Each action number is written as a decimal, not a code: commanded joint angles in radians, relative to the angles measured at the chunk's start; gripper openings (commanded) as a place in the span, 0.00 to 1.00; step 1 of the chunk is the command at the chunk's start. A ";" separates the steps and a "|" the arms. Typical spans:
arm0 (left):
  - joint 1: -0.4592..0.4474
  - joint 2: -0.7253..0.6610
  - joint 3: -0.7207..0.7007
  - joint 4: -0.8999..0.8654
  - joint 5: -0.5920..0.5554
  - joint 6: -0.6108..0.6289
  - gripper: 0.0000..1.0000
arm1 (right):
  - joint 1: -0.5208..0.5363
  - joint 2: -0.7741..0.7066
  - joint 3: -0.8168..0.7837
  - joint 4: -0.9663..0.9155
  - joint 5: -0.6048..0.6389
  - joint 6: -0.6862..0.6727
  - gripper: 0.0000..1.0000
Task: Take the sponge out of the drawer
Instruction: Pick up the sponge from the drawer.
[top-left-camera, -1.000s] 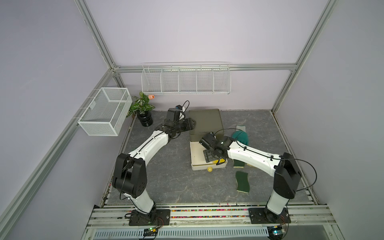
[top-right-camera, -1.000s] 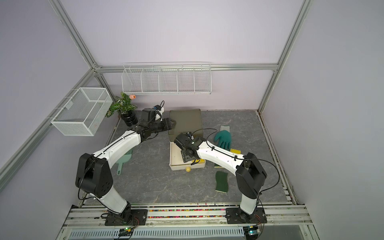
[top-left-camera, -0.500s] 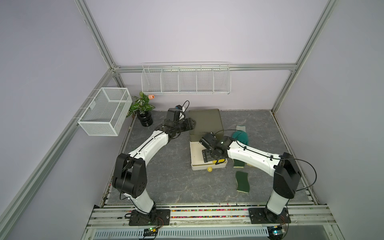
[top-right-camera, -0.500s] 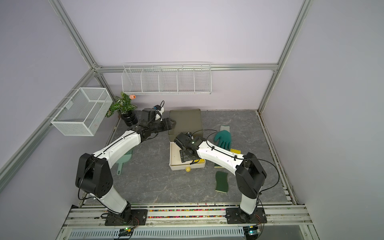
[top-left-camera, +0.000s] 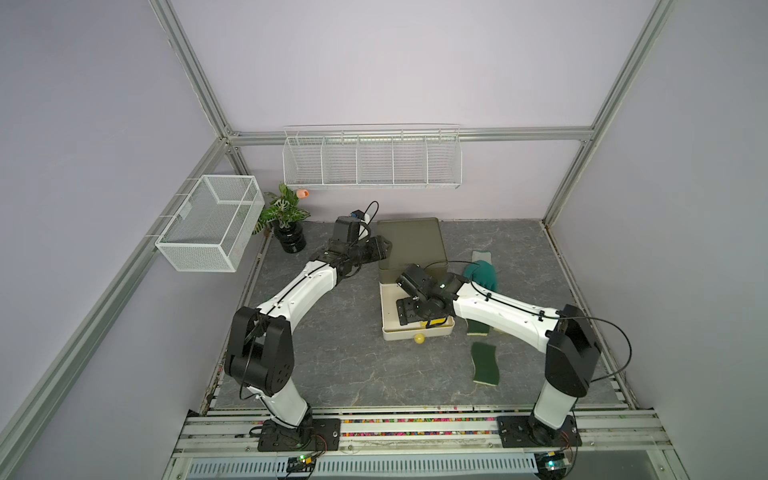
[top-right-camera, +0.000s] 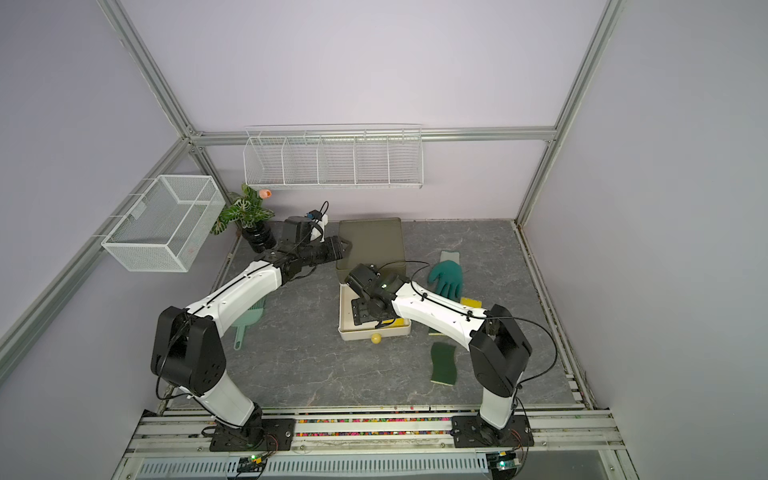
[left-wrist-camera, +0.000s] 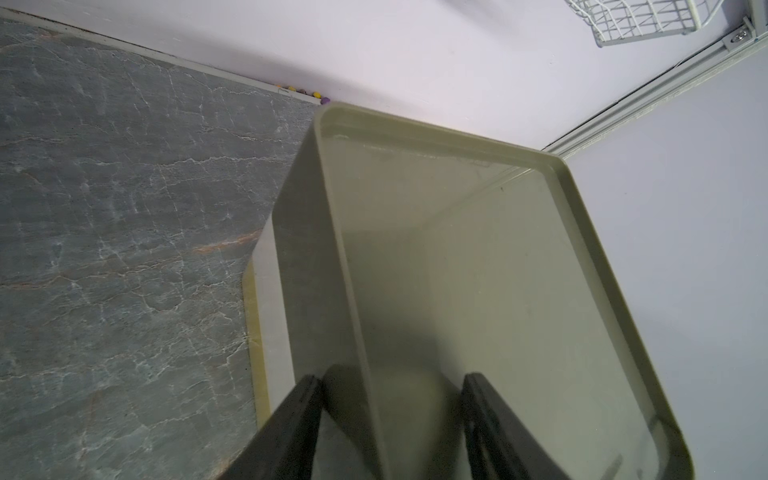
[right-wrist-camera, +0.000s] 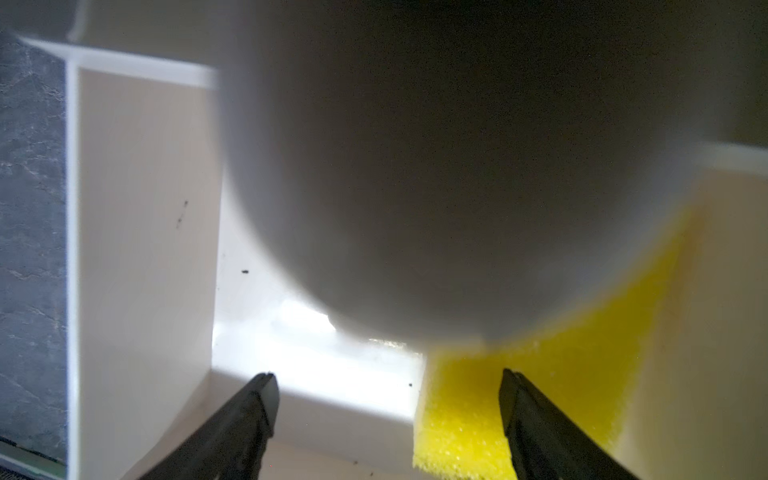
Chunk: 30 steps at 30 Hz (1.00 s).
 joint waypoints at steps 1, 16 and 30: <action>-0.025 0.048 -0.026 -0.109 0.071 0.034 0.58 | -0.036 0.018 -0.058 0.077 -0.050 0.017 0.89; -0.024 0.052 -0.028 -0.097 0.076 0.021 0.57 | -0.043 -0.062 -0.110 0.238 -0.235 0.009 0.89; -0.025 0.053 -0.032 -0.091 0.078 0.018 0.58 | -0.043 -0.163 -0.062 0.040 0.082 0.088 0.89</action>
